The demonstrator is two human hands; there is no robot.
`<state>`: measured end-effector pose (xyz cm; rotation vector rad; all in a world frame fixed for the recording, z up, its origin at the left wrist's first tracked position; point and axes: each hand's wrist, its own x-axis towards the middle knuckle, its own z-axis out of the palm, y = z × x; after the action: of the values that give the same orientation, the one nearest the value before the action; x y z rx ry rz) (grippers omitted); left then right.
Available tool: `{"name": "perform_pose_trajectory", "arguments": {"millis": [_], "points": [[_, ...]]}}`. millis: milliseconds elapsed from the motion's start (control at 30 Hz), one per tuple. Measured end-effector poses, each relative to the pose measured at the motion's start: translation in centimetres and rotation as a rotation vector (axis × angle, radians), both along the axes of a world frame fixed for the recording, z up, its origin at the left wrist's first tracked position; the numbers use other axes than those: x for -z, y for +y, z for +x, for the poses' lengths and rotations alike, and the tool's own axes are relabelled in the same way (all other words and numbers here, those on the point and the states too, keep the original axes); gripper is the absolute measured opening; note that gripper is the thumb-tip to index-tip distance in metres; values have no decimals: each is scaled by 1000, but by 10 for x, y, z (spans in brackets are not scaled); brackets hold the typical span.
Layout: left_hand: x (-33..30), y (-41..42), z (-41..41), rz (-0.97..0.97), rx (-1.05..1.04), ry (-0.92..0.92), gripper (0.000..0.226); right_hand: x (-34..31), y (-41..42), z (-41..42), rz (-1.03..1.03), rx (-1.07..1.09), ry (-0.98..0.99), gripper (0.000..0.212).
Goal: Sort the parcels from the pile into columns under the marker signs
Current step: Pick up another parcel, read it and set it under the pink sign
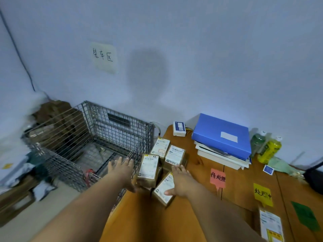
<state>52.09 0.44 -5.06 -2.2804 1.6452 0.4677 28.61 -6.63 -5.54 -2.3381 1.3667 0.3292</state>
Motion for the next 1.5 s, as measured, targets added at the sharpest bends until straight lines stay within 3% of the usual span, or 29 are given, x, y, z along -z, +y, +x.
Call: {"name": "perform_pose_trajectory", "arguments": {"millis": [333,467,533,667,900,1200,1500], "points": [[74,-36,20,105,-10,101,128,61,-25,63,155,30,33,115],[97,-50,19,89,-84,321,112,80,-29,73,195,82,-46,118],[108,-56,21,51,-106,429,102,86,-29,77,210,96,-61,117],[112,-58,17,-17,-98,421,86,86,-25,81,244,151,-114,113],[100,-47,19,-172,-33,456,83,66,-23,74,234,169,-306,93],[-15,-43,-10,-564,122,581,89,-19,-24,43,-52,182,-474,82],[-183,-48,-118,-890,340,653,88,-188,-7,-60,-451,206,-663,81]]}}
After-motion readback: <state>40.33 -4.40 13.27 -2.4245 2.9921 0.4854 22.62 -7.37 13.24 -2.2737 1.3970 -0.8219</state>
